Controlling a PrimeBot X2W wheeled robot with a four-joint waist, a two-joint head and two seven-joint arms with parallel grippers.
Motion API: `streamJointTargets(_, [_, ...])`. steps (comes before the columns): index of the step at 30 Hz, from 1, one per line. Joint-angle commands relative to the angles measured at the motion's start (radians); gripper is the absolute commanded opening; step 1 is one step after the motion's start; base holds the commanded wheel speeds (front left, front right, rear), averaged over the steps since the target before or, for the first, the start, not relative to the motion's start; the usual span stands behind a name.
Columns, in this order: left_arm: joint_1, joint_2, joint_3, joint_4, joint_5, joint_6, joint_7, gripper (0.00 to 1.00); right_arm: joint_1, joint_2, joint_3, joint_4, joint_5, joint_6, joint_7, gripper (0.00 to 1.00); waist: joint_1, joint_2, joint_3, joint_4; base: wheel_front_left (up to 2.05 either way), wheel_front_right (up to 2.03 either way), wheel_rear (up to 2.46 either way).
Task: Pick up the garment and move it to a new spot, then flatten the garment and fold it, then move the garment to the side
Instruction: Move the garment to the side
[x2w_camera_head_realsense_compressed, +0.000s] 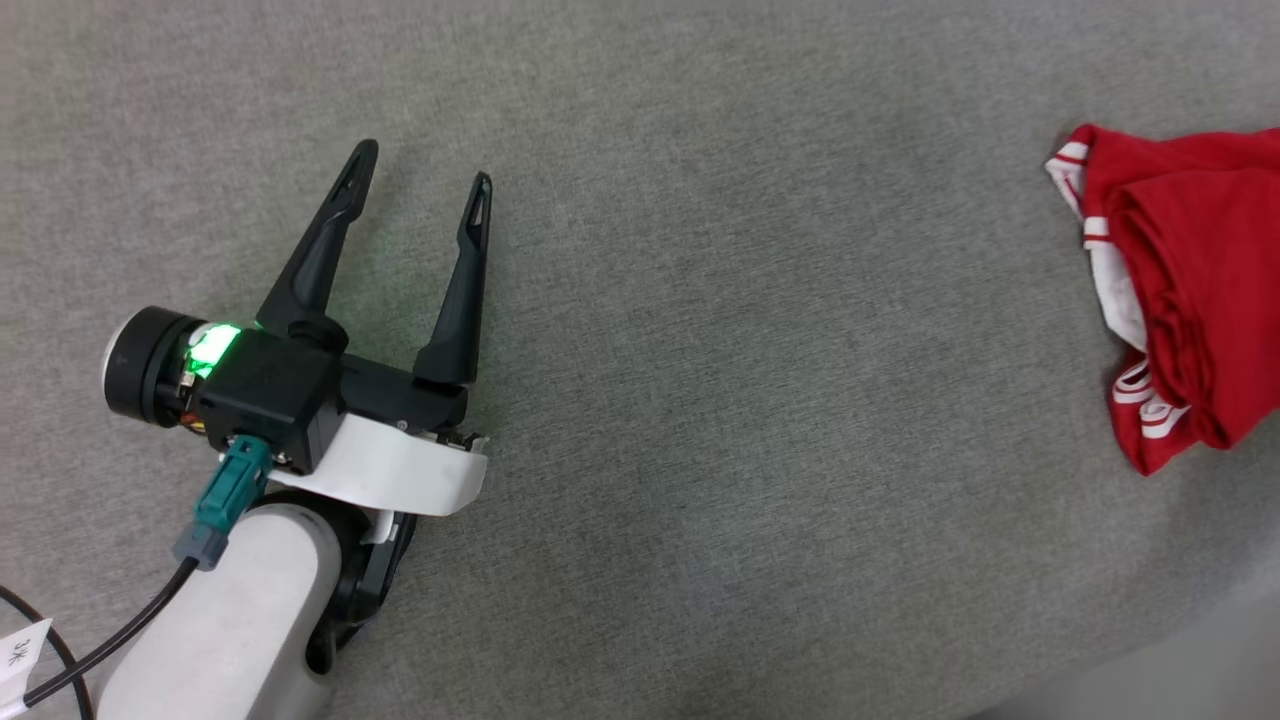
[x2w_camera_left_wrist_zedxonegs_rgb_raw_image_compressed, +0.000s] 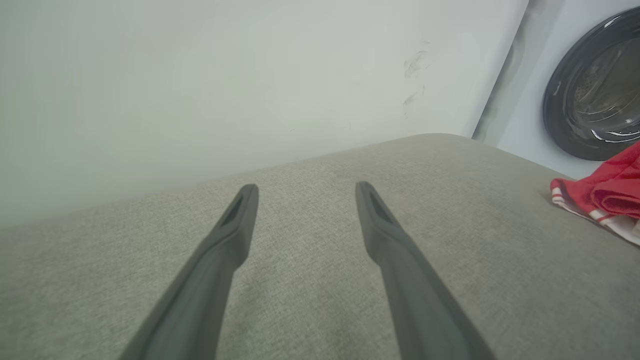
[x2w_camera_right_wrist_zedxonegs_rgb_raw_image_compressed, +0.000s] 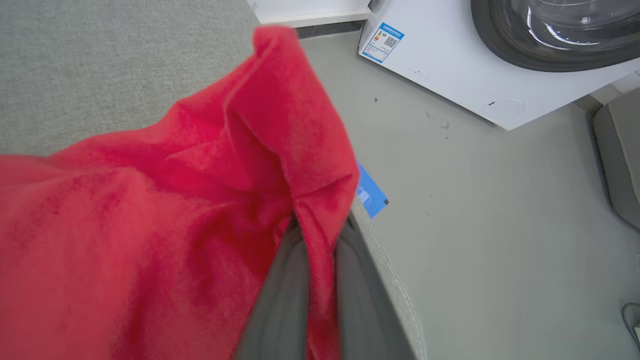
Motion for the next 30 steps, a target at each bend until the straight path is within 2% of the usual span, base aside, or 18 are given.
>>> streamJointTargets(1, [-0.015,0.004,-0.001,-0.009,0.007,-0.004,0.000,1.00,-0.023,0.016,-0.024,0.022,-0.028,-0.001,-0.026,0.00,-0.0002,0.0000,0.032,0.009,0.00,0.00,0.00])
streamJointTargets(2, [-0.016,0.005,-0.003,-0.013,0.010,-0.004,0.001,1.00,-0.030,0.027,-0.046,0.041,-0.045,-0.001,-0.043,0.00,-0.0002,0.0000,0.034,0.011,0.00,0.00,0.00])
streamJointTargets(3, [-0.017,0.006,-0.004,-0.015,0.012,-0.003,0.001,1.00,-0.037,0.033,-0.063,0.059,-0.066,-0.001,-0.064,0.13,-0.0002,0.0000,0.036,0.014,0.00,0.00,0.00])
streamJointTargets(4, [-0.017,0.005,-0.005,-0.017,0.012,-0.003,0.001,1.00,-0.043,0.038,-0.079,0.075,-0.087,-0.001,-0.085,0.45,-0.0002,0.0000,0.036,0.017,0.00,0.00,0.00])
streamJointTargets(5, [-0.015,0.006,-0.006,-0.018,0.011,-0.002,0.000,1.00,-0.050,0.045,-0.095,0.086,-0.101,-0.001,-0.111,1.00,-0.0002,0.0000,0.036,0.019,0.00,0.00,0.00])
streamJointTargets(10, [0.011,0.002,-0.008,-0.001,-0.001,0.004,-0.010,1.00,-0.063,0.064,-0.151,0.123,-0.169,-0.001,-0.231,1.00,-0.0002,0.0000,0.003,0.025,0.00,0.00,0.00])
streamJointTargets(15, [0.052,-0.019,-0.008,0.043,-0.028,0.011,-0.039,1.00,-0.027,0.077,-0.145,0.121,-0.197,-0.001,-0.323,1.00,-0.0002,0.0000,-0.084,0.041,0.00,0.00,0.00])
streamJointTargets(18, [0.097,-0.037,0.003,0.073,-0.054,0.026,-0.063,1.00,0.008,0.101,-0.092,0.109,-0.193,-0.001,-0.354,1.00,-0.0002,0.0000,-0.153,0.050,0.00,0.00,0.00])
streamJointTargets(22, [0.179,-0.084,0.010,0.124,-0.100,0.044,-0.098,1.00,0.123,0.156,0.014,0.060,-0.139,-0.001,-0.385,1.00,-0.0002,0.0000,-0.282,0.112,0.00,0.00,0.00])
streamJointTargets(30, [0.255,-0.118,0.015,0.173,-0.131,0.048,-0.116,1.00,0.267,0.249,0.177,-0.018,-0.011,-0.001,-0.433,1.00,-0.0002,0.0000,-0.404,0.215,0.00,0.00,0.00])
